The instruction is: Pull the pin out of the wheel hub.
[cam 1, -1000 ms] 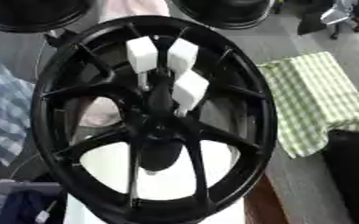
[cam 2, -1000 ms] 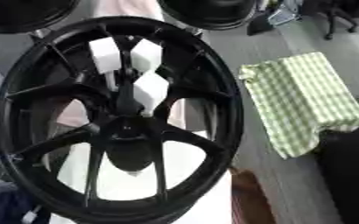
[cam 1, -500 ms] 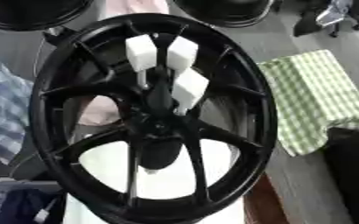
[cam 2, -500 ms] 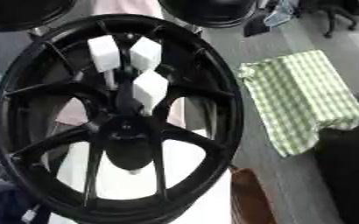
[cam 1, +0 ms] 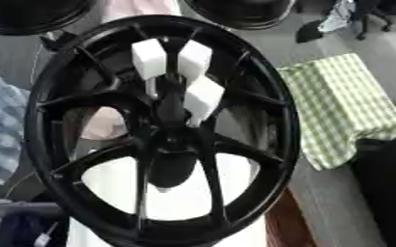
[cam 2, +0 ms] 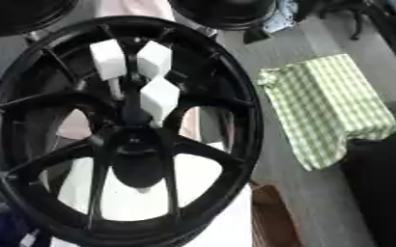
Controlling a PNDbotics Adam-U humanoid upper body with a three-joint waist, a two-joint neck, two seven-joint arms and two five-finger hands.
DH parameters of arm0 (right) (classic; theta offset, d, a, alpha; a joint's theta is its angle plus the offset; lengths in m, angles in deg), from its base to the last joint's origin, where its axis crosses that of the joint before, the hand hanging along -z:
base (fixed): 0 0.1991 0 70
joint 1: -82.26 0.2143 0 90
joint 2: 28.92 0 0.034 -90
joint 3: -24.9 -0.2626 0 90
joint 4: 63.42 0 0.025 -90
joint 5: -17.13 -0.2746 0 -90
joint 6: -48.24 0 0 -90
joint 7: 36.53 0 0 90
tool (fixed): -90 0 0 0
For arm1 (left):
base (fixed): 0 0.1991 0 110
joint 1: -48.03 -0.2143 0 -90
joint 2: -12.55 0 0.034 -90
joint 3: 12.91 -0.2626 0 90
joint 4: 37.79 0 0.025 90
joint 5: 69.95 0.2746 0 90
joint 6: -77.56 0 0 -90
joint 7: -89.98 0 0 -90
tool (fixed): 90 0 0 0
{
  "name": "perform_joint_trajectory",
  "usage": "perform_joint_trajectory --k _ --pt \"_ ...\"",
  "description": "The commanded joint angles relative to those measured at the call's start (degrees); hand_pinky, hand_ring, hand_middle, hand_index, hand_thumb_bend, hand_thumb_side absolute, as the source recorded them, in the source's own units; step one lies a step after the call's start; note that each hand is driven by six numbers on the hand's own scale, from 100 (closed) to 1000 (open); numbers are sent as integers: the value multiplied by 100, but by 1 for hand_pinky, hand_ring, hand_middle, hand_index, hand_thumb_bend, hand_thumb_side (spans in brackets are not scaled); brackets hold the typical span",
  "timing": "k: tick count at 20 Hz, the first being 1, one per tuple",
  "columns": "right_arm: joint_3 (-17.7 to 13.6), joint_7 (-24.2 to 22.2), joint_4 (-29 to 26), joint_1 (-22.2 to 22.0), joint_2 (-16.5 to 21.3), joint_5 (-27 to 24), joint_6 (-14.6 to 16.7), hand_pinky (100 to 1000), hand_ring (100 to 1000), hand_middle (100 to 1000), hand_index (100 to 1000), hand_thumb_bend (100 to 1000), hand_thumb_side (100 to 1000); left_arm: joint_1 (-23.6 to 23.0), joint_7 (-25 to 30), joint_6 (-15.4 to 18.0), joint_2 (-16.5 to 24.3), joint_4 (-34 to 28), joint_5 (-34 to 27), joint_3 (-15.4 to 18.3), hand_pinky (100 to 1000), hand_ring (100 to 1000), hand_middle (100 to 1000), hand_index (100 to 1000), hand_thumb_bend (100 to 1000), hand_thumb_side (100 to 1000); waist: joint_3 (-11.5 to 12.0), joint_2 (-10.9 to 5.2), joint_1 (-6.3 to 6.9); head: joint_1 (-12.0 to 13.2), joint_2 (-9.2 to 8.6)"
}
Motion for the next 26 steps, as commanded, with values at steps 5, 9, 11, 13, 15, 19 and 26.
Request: perform_joint_trajectory --k 5,9,11,13,15,19,26 --pt "86 -1308 335 370 -485 583 1537 809 783 748 803 589 164 25 49 10 34 -78 47 -61 687 656 490 748 126 899 -57 -195 43 -114 -212" --pt "114 -1308 663 570 -864 920 1622 808 777 745 798 587 159 34 92 26 47 -52 54 -95 687 656 490 748 122 893 -108 -242 73 -177 -207" --pt "127 -1308 820 633 -1027 1089 1683 806 772 742 795 584 156 36 107 34 40 -36 48 -102 687 656 491 748 122 892 -121 -260 89 -197 -186" --pt "141 -1308 957 667 -1163 1259 1753 805 769 740 793 582 154 33 114 40 32 -25 51 -101 688 656 491 748 123 892 -129 -273 99 -215 -158" --pt "166 -1308 1054 680 -1256 1431 1835 805 767 739 791 576 150 26 111 44 25 -25 52 -94 688 656 491 748 124 892 -131 -286 102 -210 -148" --pt "178 -1308 1207 679 -1432 1765 1978 800 762 737 788 574 148 6 107 37 2 -22 49 -91 688 657 491 748 126 896 -115 -309 111 -189 -130" --pt "163 -1308 1369 674 -1595 2142 2125 794 755 733 781 573 131 -25 102 25 -8 -9 33 -81 689 657 492 748 130 899 -118 -327 120 -206 -147"
